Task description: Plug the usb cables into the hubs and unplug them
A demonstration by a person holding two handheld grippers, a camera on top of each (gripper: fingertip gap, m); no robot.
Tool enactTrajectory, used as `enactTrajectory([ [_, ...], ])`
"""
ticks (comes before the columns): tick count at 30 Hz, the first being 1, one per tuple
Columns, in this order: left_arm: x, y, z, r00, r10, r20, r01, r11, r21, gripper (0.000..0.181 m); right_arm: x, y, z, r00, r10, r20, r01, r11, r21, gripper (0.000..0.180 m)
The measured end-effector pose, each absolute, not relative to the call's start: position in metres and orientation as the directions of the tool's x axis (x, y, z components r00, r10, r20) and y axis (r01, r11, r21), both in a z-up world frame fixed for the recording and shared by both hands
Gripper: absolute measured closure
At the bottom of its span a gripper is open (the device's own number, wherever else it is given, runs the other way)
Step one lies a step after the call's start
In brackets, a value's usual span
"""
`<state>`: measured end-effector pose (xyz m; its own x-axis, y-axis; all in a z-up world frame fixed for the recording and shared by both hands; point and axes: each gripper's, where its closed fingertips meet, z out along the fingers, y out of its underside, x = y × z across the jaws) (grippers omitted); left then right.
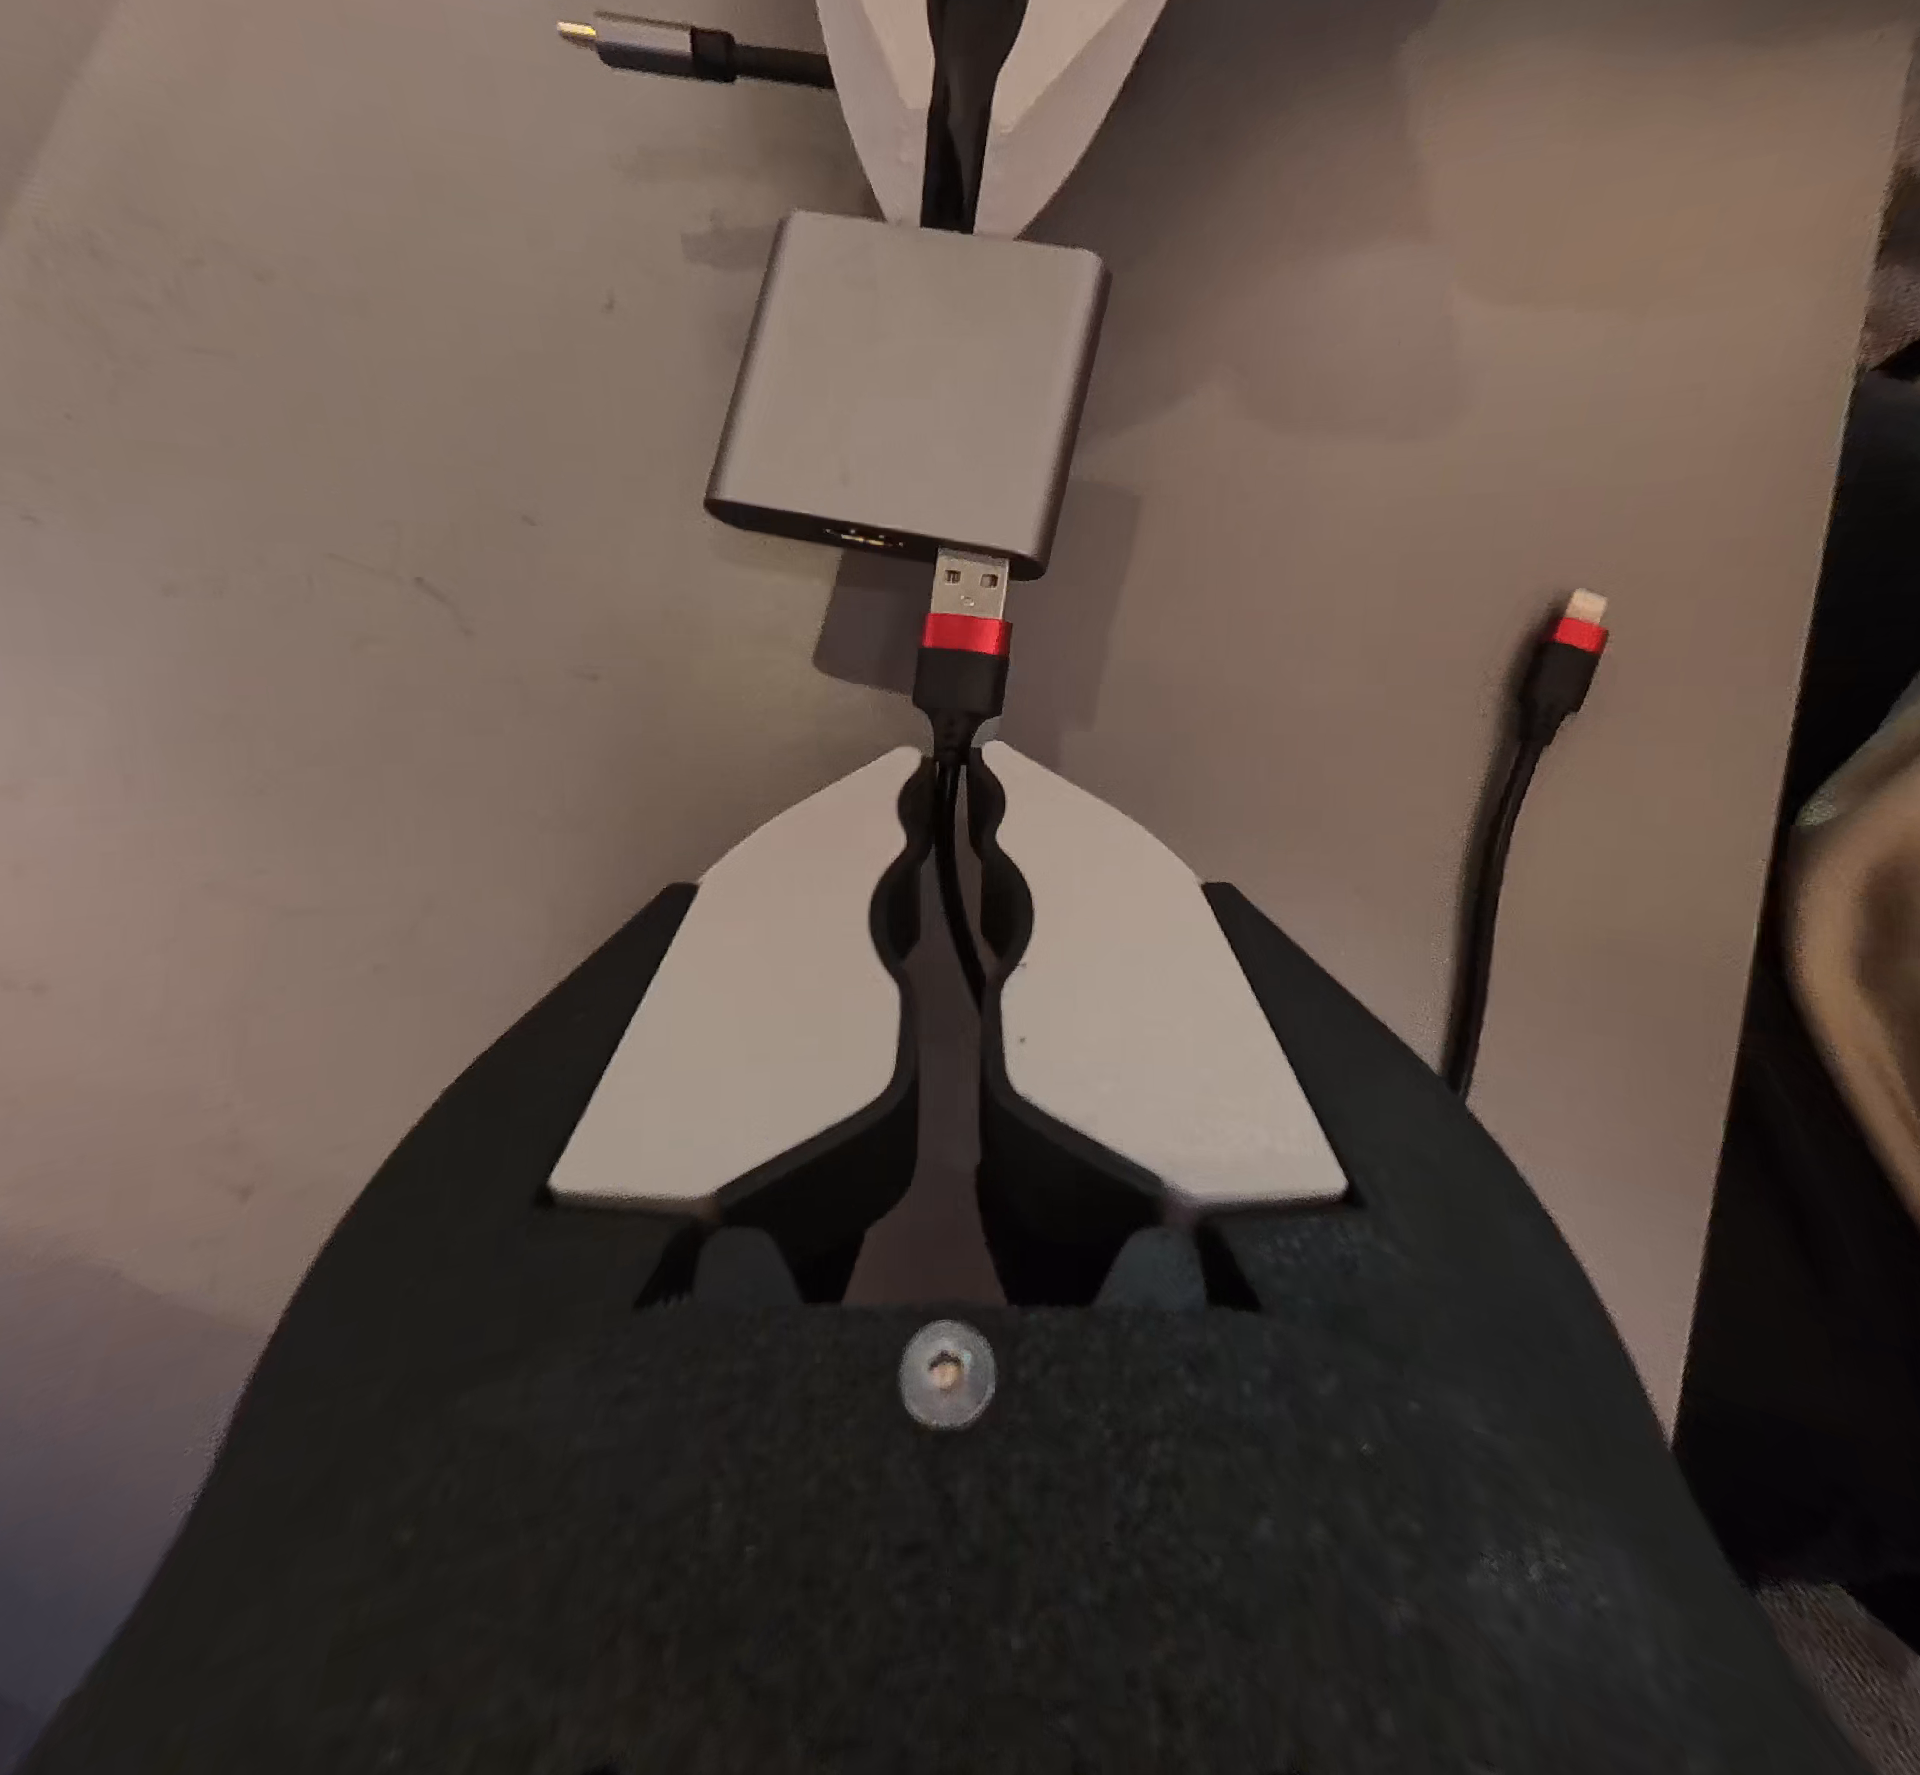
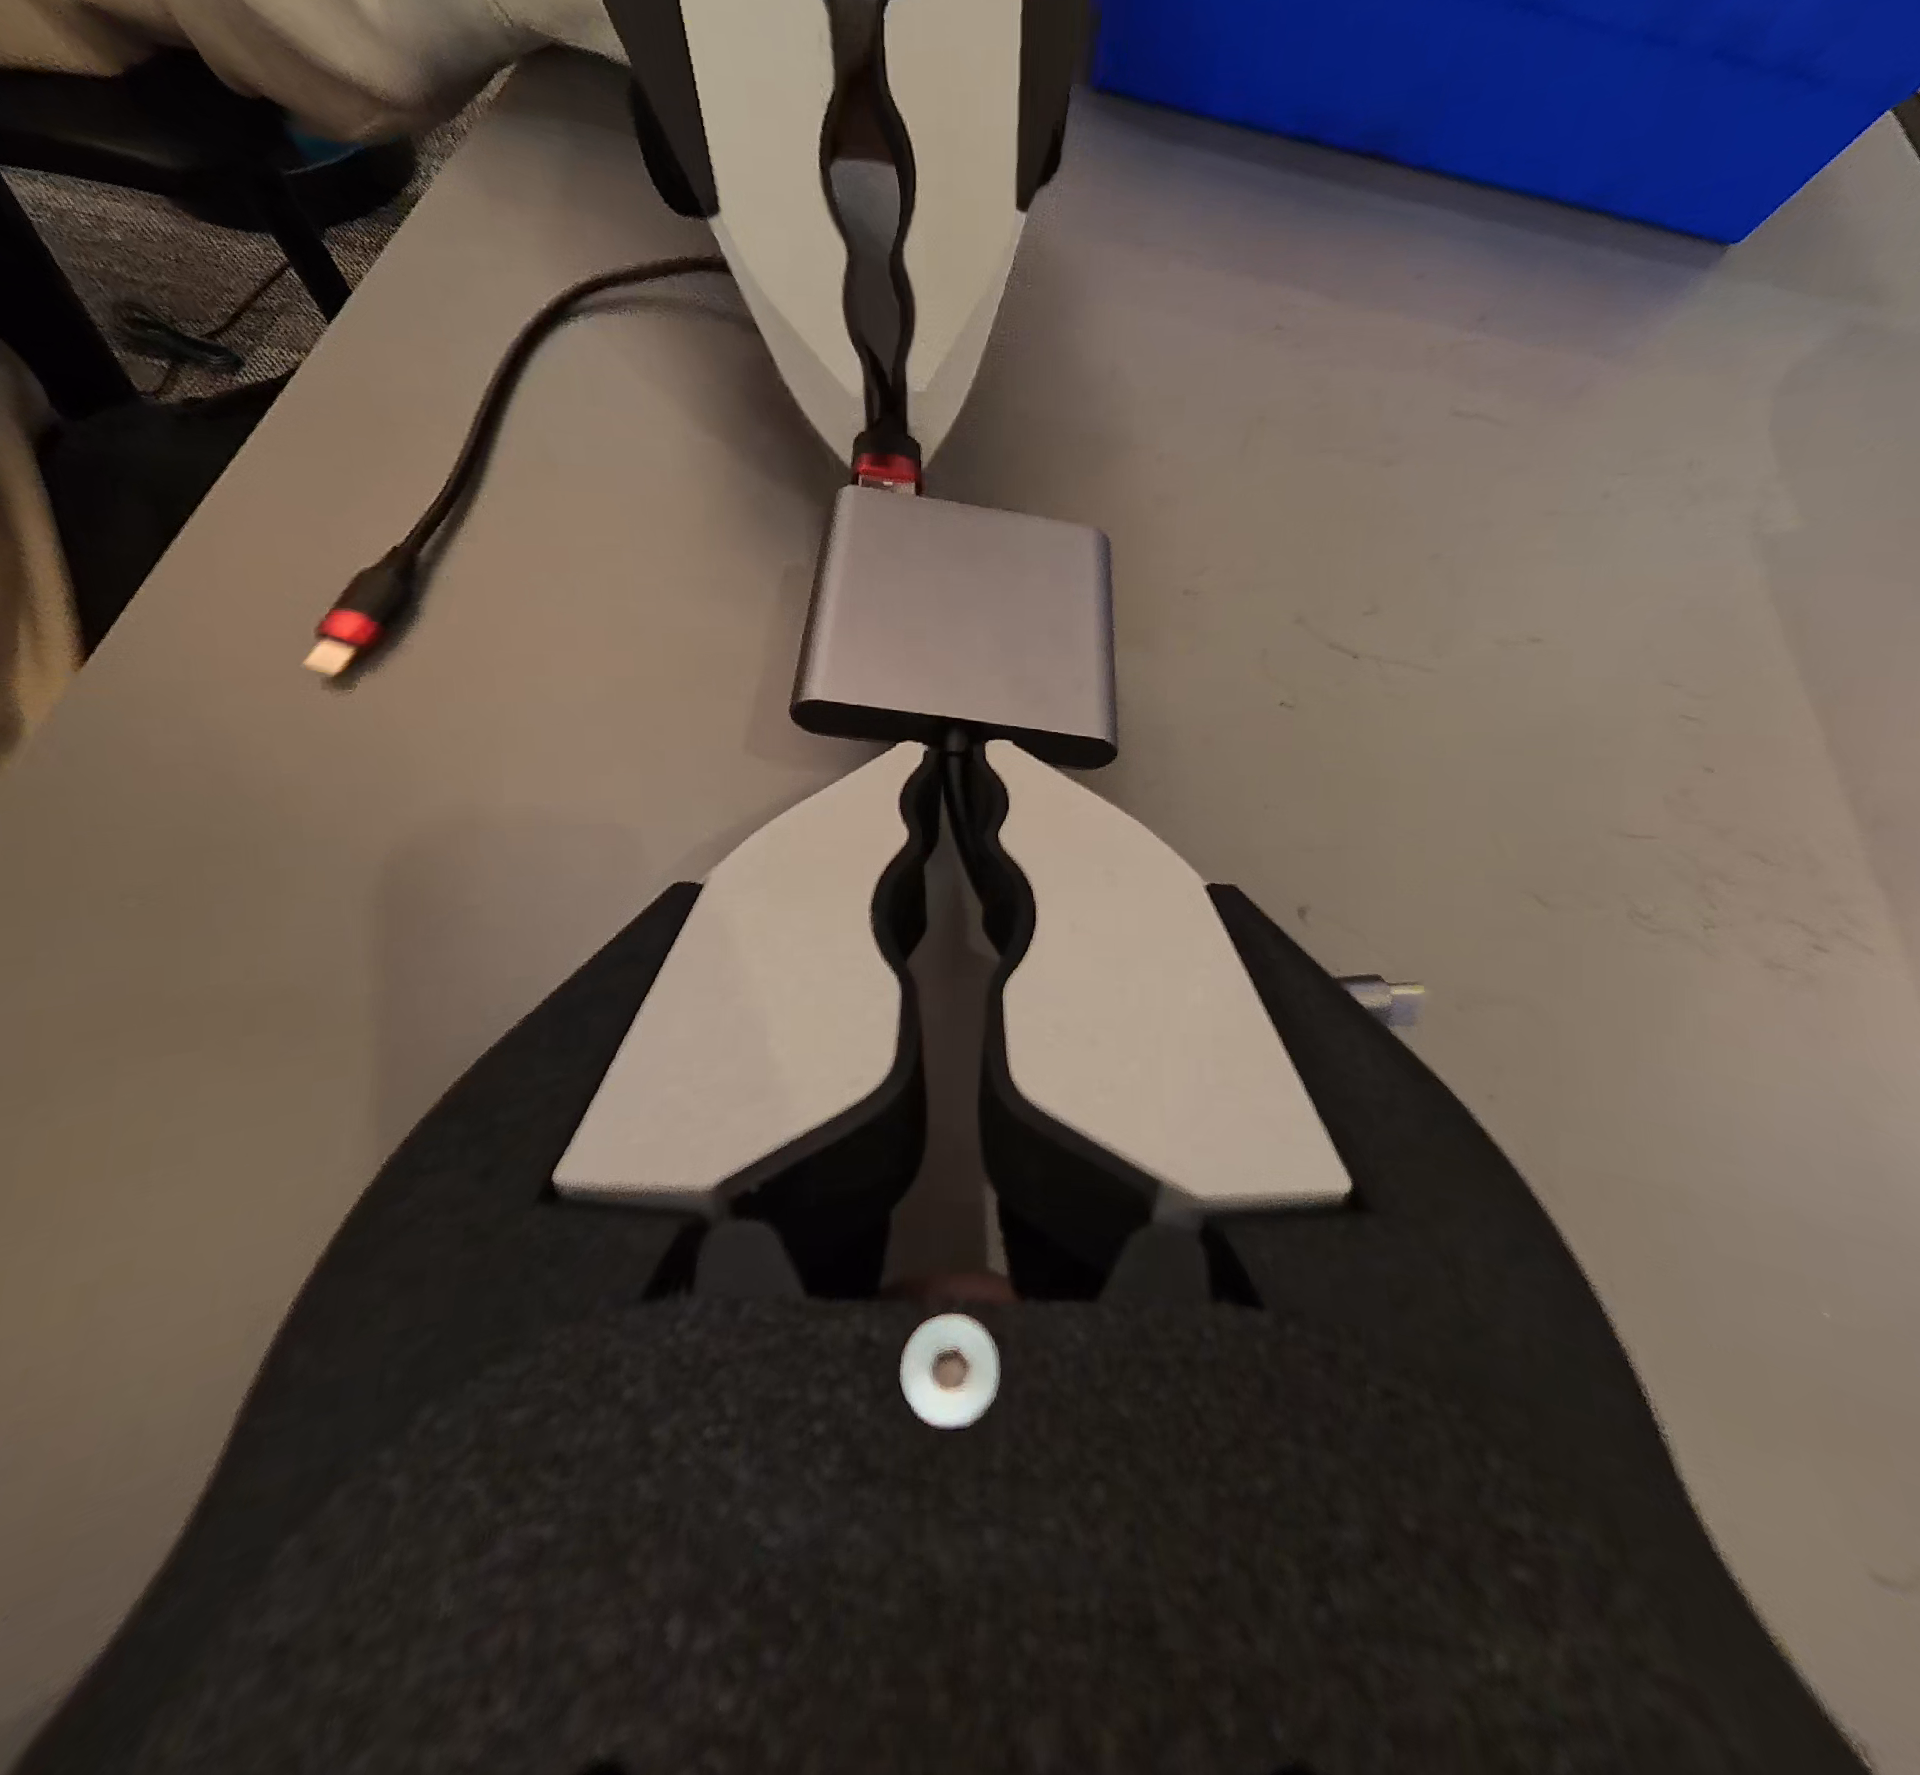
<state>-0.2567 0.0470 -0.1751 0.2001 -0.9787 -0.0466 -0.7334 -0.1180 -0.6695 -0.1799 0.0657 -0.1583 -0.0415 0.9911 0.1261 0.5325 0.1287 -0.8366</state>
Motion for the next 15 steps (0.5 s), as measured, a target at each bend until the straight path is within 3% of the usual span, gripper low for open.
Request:
enactTrajectory([
  [7,-0.255,0.041,-0.15,0.189,-0.982,0.007,-0.628,-0.126,-0.768,0.176,-0.181,0.062,-0.142,-0.053,0.996,0.071,0.436,0.087,-0.896,0.175],
  [15,-0.256,0.034,-0.142,0.161,-0.987,0.026,-0.637,-0.125,-0.761,0.177,-0.183,0.058,-0.142,-0.072,0.995,0.064,0.433,0.089,-0.897,0.175],
])
